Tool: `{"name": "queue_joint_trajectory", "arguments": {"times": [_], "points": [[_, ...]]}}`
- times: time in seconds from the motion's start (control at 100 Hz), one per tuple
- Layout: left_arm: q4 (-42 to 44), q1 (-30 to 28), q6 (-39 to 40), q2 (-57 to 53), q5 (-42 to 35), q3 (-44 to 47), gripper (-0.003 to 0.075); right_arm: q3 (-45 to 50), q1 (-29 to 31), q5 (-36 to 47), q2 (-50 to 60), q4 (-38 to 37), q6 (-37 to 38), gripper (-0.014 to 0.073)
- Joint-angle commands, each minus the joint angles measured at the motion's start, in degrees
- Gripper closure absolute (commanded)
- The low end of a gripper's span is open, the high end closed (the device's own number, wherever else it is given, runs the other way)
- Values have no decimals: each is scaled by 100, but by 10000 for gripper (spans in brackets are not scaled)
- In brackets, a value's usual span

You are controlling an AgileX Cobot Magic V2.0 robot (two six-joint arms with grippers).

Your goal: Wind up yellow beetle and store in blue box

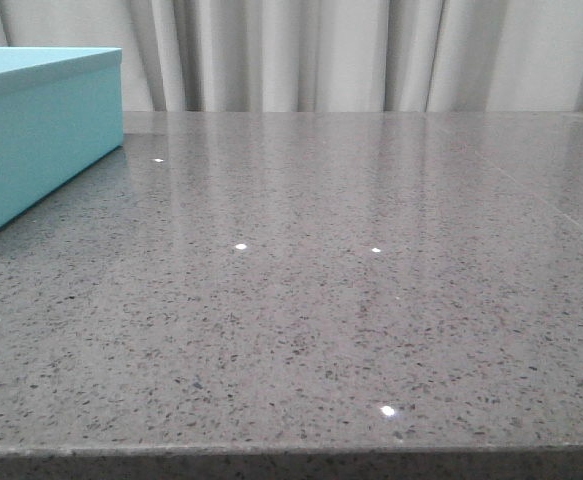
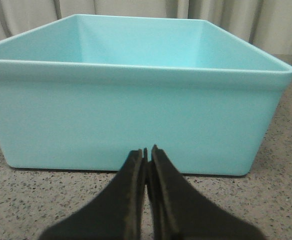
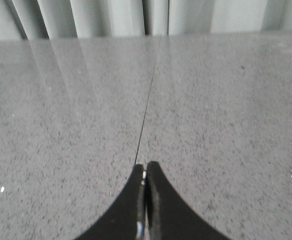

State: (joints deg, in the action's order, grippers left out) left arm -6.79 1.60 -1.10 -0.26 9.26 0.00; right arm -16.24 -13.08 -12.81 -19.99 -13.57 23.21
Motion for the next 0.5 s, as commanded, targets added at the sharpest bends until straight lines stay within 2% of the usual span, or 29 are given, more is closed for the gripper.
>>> {"name": "queue_joint_trajectory", "arguments": {"times": [0.0,0.09,0.16,0.32,0.49], "points": [[-11,3,47,-196,-437,123,739,323,213,1530,64,-102,-45,661],[-11,3,47,-196,-437,123,739,766,430,2234,295,-102,-99,661],[-11,3,47,-196,-437,123,739,1071,580,2414,523,-23,-265,661],[-11,3,47,-196,-437,123,739,1640,825,2375,1026,510,-556,661],[-11,3,47,-196,-437,123,738,1693,858,1828,1604,516,-991,661]]}}
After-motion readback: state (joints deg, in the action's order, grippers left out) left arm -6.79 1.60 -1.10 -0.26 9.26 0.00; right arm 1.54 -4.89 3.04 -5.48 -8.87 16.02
